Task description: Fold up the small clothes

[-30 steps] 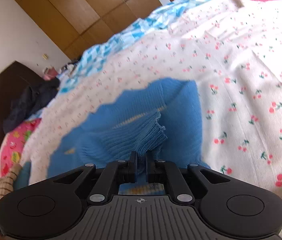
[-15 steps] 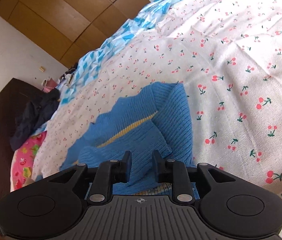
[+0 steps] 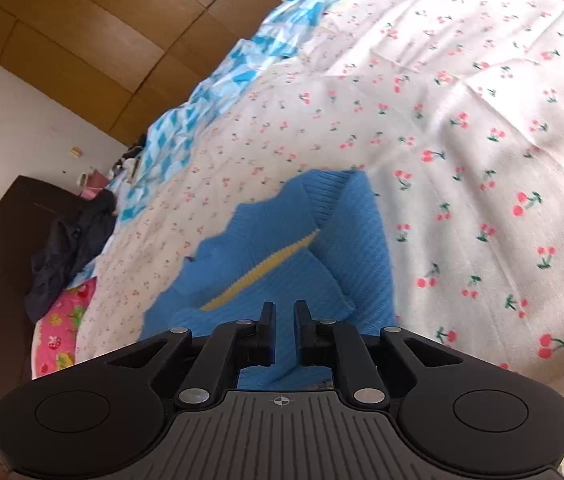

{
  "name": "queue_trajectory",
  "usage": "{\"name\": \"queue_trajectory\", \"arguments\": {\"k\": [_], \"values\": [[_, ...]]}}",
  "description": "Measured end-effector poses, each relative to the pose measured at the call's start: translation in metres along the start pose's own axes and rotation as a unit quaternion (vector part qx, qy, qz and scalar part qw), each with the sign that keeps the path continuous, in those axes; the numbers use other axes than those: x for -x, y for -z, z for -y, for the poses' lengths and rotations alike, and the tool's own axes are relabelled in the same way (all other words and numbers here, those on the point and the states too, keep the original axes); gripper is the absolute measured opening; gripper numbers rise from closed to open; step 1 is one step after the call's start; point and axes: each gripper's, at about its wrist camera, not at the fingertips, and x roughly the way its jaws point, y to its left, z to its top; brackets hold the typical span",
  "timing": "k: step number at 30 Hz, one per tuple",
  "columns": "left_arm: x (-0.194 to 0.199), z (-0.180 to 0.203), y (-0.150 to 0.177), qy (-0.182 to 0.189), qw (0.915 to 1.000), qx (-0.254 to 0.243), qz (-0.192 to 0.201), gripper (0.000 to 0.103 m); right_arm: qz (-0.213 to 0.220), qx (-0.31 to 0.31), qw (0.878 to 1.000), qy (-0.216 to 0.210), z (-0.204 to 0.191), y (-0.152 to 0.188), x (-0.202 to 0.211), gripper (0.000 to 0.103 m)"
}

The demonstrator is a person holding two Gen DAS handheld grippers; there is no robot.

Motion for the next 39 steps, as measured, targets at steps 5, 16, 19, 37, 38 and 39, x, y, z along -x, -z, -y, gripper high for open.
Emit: {"name": "queue_trajectory", "arguments": {"k": [5,16,19,37,38,39], "values": [[0.001,0.001,0.0,-0.002,1.0,-0.001,0.002,0.088,-0.014,-0.081,0.997,-0.012,0.022,0.003,-0.011,0.021],[0.001,0.001,0.0,0.001,1.0,-0.001,0.002,0.088,0.02,-0.068,0.997,0.024,0.009,-0.004,-0.018,0.019],[0.0,0.0,0.0,0.002,1.0,0.002,0.0,0.088,0.026,-0.028,0.999,0.029,-0.008,-0.009,-0.017,0.007],[0.0,0.003,0.0,0.005,1.0,-0.005,0.002,0.088,0.045,-0.06,0.996,0.039,0.029,0.008,-0.009,0.006],[-0.001,0.003,0.0,0.003,1.0,-0.008,-0.001,0.088,0.046,-0.064,0.996,0.035,0.032,0.009,-0.008,0.006],[-0.002,0.004,0.0,0.001,0.9999,-0.01,-0.003,0.088,0.048,-0.058,0.996,0.037,0.03,0.009,-0.007,0.006]]}}
